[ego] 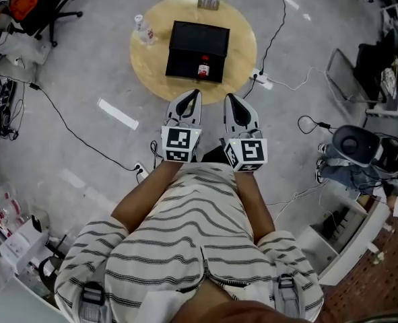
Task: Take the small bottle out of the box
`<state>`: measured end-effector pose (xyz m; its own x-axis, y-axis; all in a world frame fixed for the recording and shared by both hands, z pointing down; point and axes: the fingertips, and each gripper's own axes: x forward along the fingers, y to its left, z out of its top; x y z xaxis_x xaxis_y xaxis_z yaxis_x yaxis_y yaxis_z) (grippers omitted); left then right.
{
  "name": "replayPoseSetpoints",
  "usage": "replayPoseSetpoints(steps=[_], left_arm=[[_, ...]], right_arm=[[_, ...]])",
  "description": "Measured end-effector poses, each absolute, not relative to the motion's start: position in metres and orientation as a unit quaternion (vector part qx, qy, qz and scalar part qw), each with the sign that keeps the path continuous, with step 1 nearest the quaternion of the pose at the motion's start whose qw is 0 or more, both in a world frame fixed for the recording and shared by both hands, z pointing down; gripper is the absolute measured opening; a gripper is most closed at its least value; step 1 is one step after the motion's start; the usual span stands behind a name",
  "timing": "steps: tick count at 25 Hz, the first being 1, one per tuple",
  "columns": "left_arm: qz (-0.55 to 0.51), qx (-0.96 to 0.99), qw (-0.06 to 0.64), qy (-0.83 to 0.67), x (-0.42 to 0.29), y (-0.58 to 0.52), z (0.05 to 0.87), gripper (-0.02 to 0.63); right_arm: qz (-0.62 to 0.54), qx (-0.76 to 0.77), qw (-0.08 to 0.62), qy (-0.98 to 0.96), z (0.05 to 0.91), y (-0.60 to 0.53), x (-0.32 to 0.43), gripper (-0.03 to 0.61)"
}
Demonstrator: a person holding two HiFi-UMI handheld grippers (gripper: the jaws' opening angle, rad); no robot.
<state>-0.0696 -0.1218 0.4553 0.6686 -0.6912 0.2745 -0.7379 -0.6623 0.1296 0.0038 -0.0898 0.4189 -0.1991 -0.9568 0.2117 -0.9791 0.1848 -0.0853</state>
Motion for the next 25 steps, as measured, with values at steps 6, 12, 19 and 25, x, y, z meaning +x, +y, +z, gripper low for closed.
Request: replayPoseSetpoints(steps=[6, 12, 19, 25], left_arm=[[0.128, 0.9, 0.126, -0.398, -0.06, -0.137, 0.47, 0.021], [0.158, 0.888, 0.13, -0.412, -0.043, -0.157, 0.489, 0.022], [0.185, 0.866, 0.153, -0.438, -0.029, -0.18, 0.511, 0.021], [0.227, 0.854, 0.174, -0.434, -0.012, -0.196, 0.539, 0.021]], right_arm=[[0.113, 0.629, 0.057, -0.767, 0.426, -0.104, 0.018, 0.017], [0.118, 0.612, 0.056, -0.78, 0.439, -0.124, 0.035, 0.018], [0.13, 0.591, 0.059, -0.794, 0.45, -0.142, 0.054, 0.017], [0.146, 0.583, 0.06, -0.797, 0.465, -0.155, 0.064, 0.018]])
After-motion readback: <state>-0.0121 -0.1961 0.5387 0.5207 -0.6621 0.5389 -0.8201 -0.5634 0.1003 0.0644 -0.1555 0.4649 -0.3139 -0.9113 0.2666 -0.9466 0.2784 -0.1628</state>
